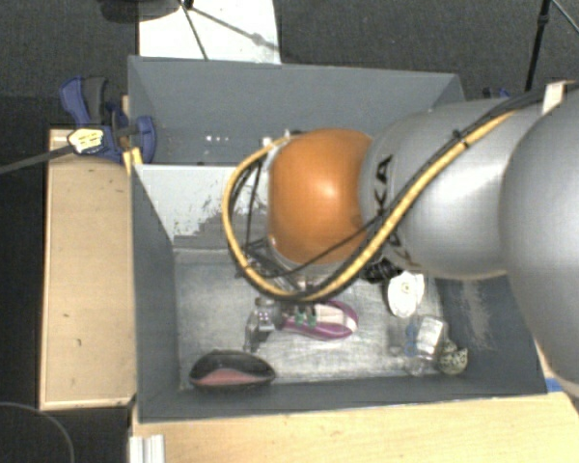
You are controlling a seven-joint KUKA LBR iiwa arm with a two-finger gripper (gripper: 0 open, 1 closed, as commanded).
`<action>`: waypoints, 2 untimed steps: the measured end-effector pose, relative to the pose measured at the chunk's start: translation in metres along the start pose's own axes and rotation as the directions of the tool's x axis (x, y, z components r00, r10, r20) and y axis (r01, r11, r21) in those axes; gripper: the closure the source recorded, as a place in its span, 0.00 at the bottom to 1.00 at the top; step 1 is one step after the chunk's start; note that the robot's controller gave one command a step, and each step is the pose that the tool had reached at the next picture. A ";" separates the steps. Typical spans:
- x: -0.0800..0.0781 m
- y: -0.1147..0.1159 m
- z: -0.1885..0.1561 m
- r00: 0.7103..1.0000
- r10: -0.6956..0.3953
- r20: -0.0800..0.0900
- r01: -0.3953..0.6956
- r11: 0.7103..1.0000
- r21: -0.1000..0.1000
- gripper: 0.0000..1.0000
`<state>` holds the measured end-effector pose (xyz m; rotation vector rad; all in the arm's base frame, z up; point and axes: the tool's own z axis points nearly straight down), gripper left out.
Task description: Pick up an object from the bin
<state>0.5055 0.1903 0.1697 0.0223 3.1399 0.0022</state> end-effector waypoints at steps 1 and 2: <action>0.012 -0.125 0.101 0.993 -0.117 -0.001 0.117 0.993 0.002 0.00; 0.021 -0.167 0.097 0.998 -0.056 0.009 0.056 0.998 0.001 0.00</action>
Offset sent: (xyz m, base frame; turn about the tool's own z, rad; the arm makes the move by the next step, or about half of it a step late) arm -0.0148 -0.1205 -0.0997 -0.1260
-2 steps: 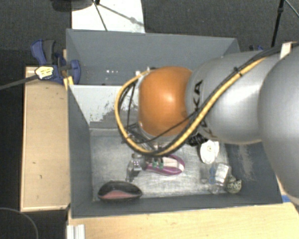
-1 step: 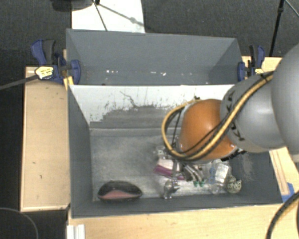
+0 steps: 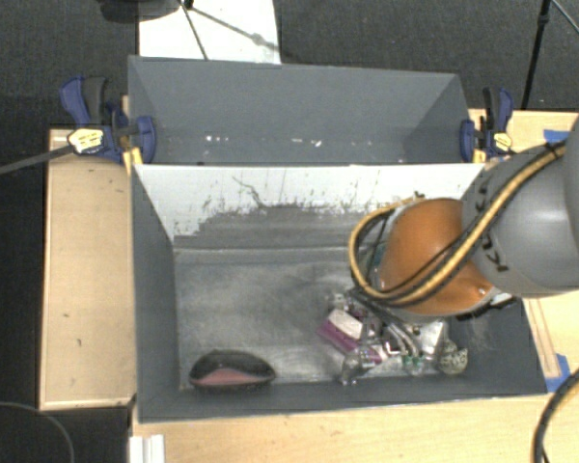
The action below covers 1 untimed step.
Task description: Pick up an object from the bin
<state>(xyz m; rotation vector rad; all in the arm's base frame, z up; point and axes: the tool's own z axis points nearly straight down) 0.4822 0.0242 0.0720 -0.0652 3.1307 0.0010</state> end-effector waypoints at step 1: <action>0.002 0.002 0.000 1.000 0.002 -0.009 -0.002 1.000 -0.001 1.00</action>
Offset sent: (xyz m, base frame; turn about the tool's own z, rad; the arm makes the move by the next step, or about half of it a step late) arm 0.0000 0.0000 0.0000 0.0000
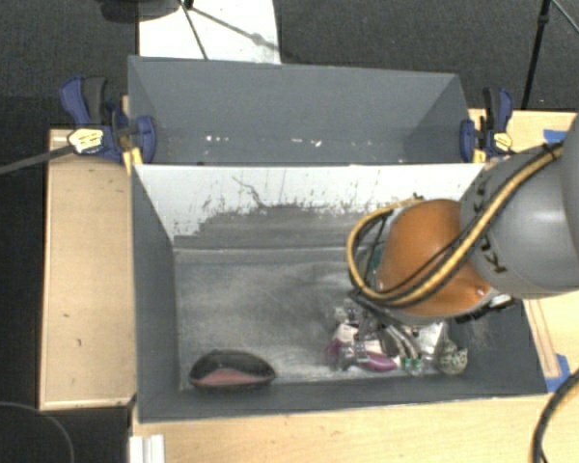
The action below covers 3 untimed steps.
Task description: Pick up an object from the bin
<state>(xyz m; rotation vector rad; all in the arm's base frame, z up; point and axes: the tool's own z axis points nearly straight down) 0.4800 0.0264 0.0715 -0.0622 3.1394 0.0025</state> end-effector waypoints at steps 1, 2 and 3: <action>-0.008 -0.004 -0.146 1.000 0.027 0.010 -0.027 1.000 0.001 1.00; -0.006 -0.004 -0.141 1.000 0.029 0.001 -0.029 1.000 0.001 0.00; -0.001 0.023 -0.028 0.999 -0.033 -0.008 0.033 0.999 0.000 0.00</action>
Offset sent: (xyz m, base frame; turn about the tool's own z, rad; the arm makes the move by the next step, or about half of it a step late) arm 0.0051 -0.0042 0.1410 0.0133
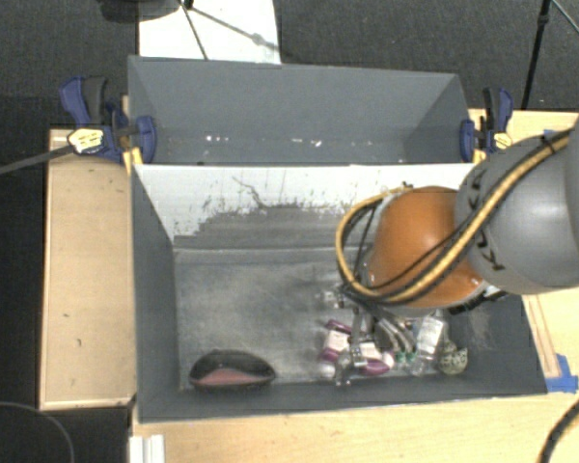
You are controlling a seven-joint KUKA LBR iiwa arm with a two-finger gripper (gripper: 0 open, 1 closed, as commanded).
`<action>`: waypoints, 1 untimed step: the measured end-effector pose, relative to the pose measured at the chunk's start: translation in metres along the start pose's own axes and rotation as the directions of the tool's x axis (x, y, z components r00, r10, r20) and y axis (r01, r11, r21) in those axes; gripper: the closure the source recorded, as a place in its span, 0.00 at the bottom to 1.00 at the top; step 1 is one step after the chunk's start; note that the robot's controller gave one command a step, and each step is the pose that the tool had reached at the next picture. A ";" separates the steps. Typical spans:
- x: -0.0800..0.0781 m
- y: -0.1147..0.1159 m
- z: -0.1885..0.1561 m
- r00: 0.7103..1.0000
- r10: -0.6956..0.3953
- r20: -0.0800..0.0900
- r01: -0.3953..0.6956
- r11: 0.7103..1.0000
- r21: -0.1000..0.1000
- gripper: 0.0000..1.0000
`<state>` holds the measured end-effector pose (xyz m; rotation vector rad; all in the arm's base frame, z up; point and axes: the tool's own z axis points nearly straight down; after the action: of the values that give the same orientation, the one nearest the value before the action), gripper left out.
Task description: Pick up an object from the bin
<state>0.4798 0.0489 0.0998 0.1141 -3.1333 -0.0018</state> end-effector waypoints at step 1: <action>-0.001 -0.024 0.028 0.992 0.127 0.010 -0.127 0.992 0.000 0.00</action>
Offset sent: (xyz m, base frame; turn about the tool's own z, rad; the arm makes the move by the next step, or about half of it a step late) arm 0.0007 -0.0234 -0.0287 0.1264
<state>0.4819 0.0251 0.0716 -0.0859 -3.1442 -0.0007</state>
